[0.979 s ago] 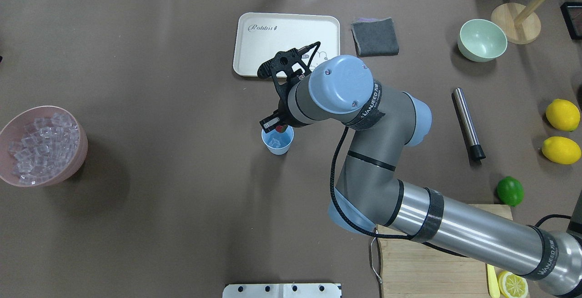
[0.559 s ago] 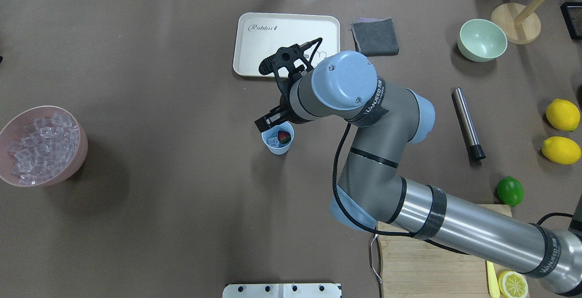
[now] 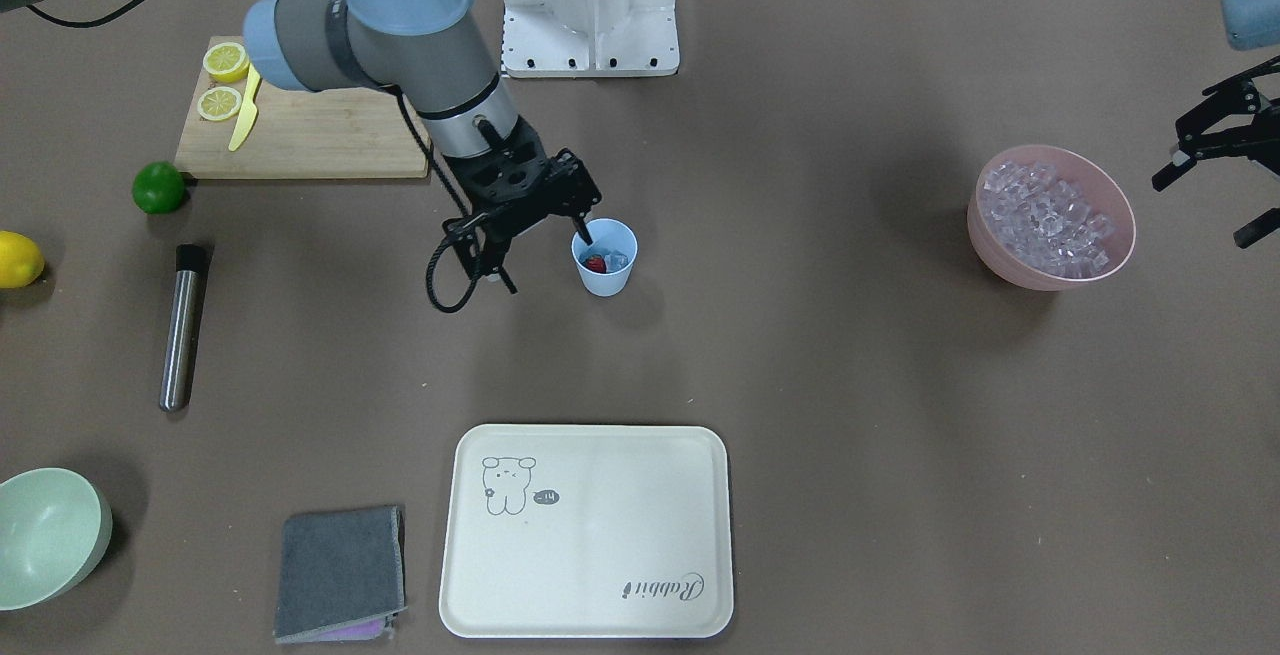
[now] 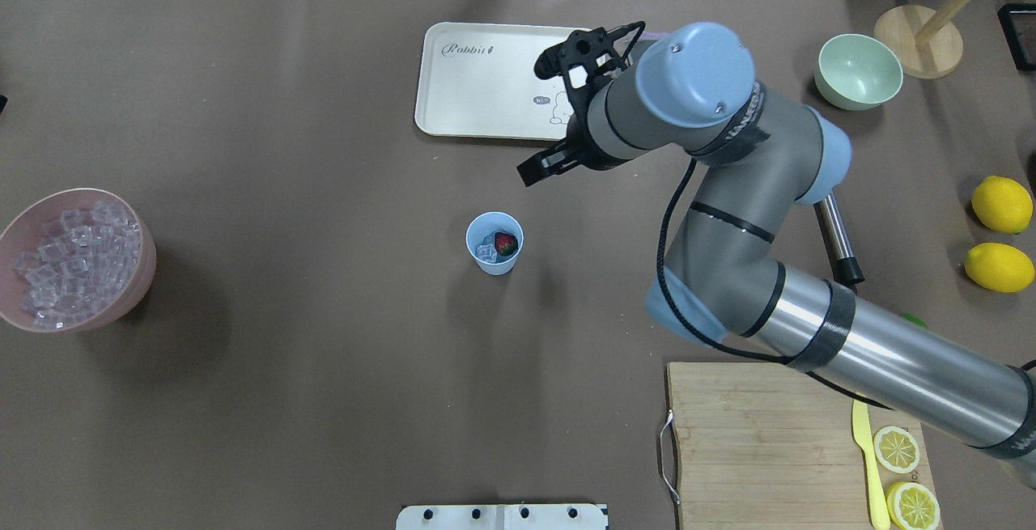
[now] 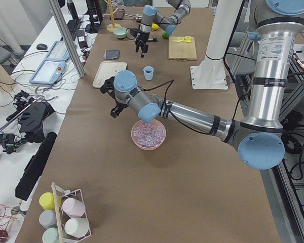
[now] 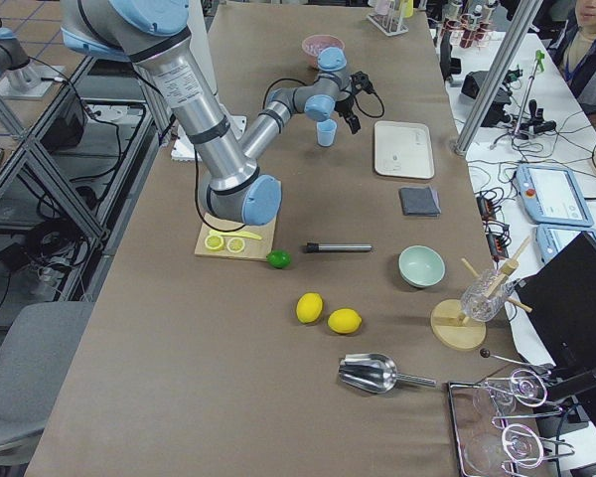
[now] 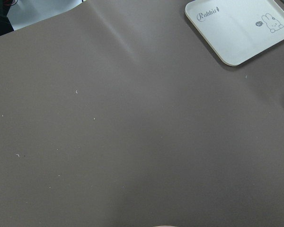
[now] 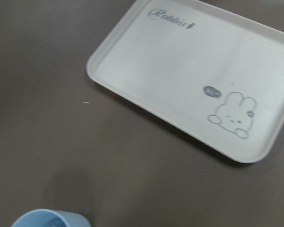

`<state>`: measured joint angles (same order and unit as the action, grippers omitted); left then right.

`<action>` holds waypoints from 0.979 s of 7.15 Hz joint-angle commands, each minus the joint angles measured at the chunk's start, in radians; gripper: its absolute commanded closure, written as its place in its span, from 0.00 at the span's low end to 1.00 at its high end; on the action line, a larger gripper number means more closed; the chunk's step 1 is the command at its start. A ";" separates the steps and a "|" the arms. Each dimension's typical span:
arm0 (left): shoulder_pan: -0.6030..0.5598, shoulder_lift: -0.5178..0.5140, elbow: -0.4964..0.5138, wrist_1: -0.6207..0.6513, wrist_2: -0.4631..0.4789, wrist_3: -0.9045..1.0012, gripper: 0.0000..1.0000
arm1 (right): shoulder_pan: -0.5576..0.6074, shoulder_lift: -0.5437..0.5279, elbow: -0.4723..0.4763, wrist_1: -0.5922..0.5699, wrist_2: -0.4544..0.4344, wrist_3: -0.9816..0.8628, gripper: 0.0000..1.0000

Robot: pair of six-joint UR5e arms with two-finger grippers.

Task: Mash ice and strawberries in cup
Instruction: 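Move the right gripper back toward the metal muddler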

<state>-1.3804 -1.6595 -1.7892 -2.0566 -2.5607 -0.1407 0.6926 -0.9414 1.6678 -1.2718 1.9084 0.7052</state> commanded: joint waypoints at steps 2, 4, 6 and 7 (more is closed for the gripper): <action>0.001 -0.135 0.060 0.012 0.004 -0.002 0.03 | 0.200 -0.135 -0.003 -0.009 0.199 0.005 0.01; 0.009 -0.173 0.073 0.006 0.008 0.001 0.03 | 0.287 -0.197 -0.048 -0.039 0.219 -0.003 0.01; 0.024 -0.193 0.074 0.009 0.011 -0.002 0.03 | 0.321 -0.200 -0.034 -0.255 0.238 -0.082 0.01; 0.024 -0.197 0.073 0.006 0.011 0.000 0.03 | 0.321 -0.201 -0.058 -0.279 0.233 -0.108 0.01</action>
<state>-1.3578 -1.8461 -1.7159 -2.0508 -2.5503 -0.1416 1.0060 -1.1406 1.6250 -1.4813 2.1420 0.6357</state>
